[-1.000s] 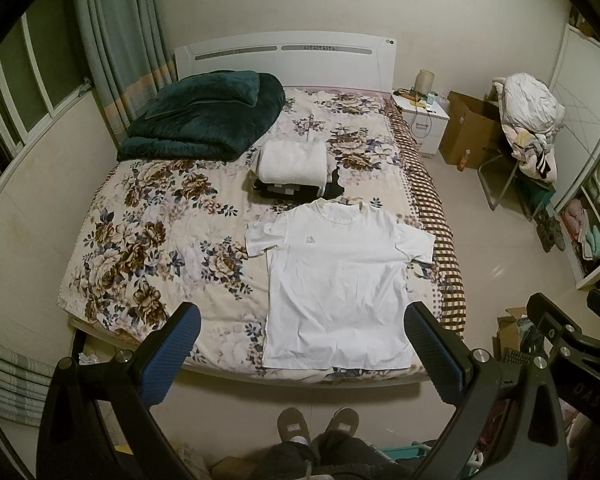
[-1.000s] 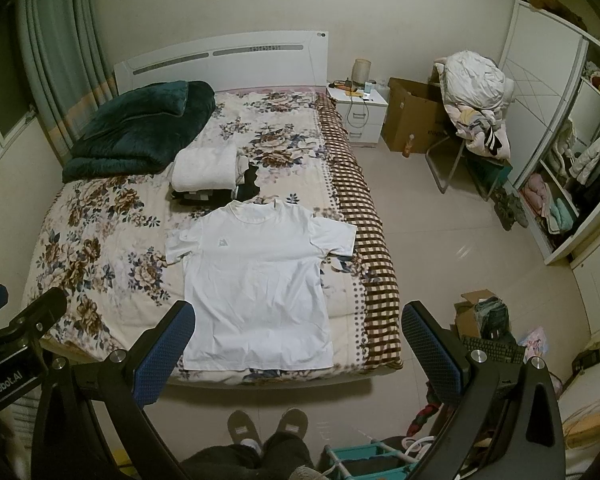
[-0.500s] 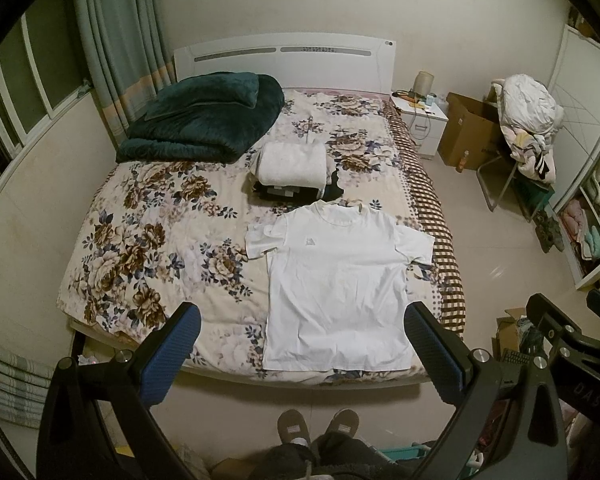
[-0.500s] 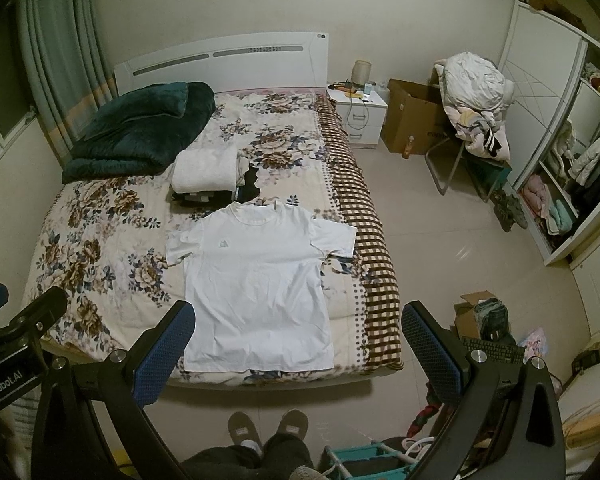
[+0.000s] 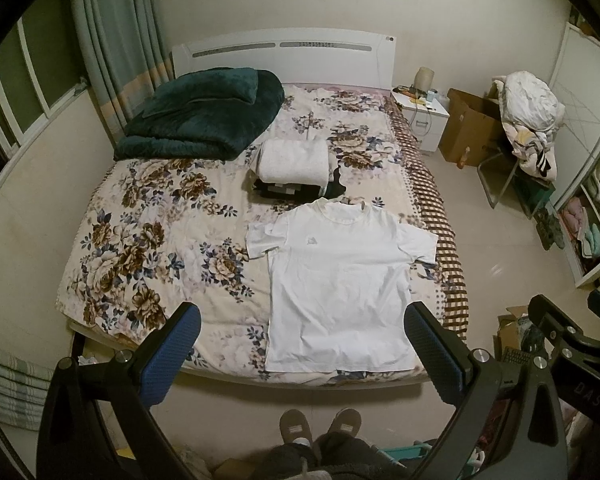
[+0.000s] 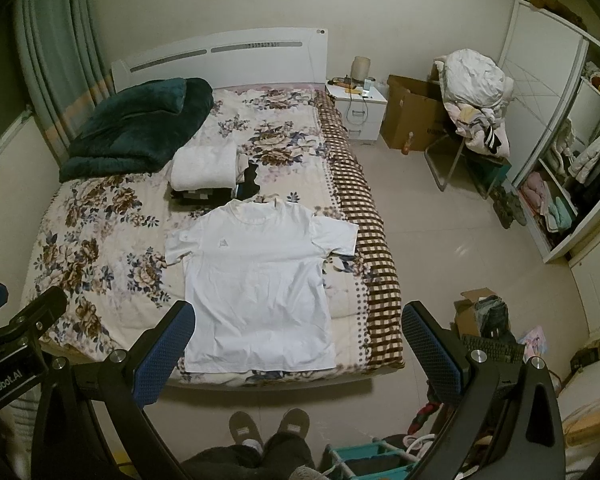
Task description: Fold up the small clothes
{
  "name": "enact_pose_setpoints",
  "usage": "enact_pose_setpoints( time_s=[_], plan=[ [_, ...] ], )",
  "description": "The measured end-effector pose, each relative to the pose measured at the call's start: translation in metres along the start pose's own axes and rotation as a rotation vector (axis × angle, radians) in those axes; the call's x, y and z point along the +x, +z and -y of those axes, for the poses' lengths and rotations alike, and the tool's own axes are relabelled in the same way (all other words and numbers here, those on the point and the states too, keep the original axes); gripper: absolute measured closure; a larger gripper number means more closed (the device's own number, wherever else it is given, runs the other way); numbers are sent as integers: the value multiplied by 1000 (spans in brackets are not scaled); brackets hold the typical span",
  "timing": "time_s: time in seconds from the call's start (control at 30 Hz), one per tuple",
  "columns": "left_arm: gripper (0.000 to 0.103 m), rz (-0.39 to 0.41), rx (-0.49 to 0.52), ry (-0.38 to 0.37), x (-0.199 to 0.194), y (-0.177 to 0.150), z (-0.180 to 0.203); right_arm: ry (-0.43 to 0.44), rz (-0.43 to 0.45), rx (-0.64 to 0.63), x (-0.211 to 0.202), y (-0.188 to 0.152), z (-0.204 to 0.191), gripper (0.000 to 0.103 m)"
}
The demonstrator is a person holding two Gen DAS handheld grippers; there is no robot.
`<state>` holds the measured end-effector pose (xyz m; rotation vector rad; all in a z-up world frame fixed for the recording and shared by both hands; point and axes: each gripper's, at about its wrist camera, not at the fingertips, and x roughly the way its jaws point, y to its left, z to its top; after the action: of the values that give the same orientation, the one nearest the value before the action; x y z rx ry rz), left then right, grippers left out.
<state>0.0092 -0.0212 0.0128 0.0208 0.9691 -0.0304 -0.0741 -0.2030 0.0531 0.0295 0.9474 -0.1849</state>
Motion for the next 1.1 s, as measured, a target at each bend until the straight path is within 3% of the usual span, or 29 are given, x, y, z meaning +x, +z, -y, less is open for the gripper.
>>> enact_pose_setpoints(
  time_s=[0.13,0.3,0.4,0.57,0.63,0.73,0.93,1.1],
  plan=[
    [0,21,3,30,12,23,10,0,-19,34,8,12,1,0],
    [0,116,28,112,74,58,6,-28,-54,131,97,33,25,0],
    [0,128,30,149,127,56,-6,-43,-114,237,169,34,60,0],
    [0,37,-6,189,241,69,10,-41,-242,429,319,30,135,1],
    [0,-8,-26,216,287,71,18,-8,-291,524,387,25,166,18],
    [0,-93,-59,290,362,74,25,53,-351,661,489,17,205,29],
    [0,-245,-161,342,489,63,22,188,-436,983,689,-15,262,30],
    [0,-312,-208,370,563,48,14,253,-457,1159,788,-34,270,30]
  ],
)
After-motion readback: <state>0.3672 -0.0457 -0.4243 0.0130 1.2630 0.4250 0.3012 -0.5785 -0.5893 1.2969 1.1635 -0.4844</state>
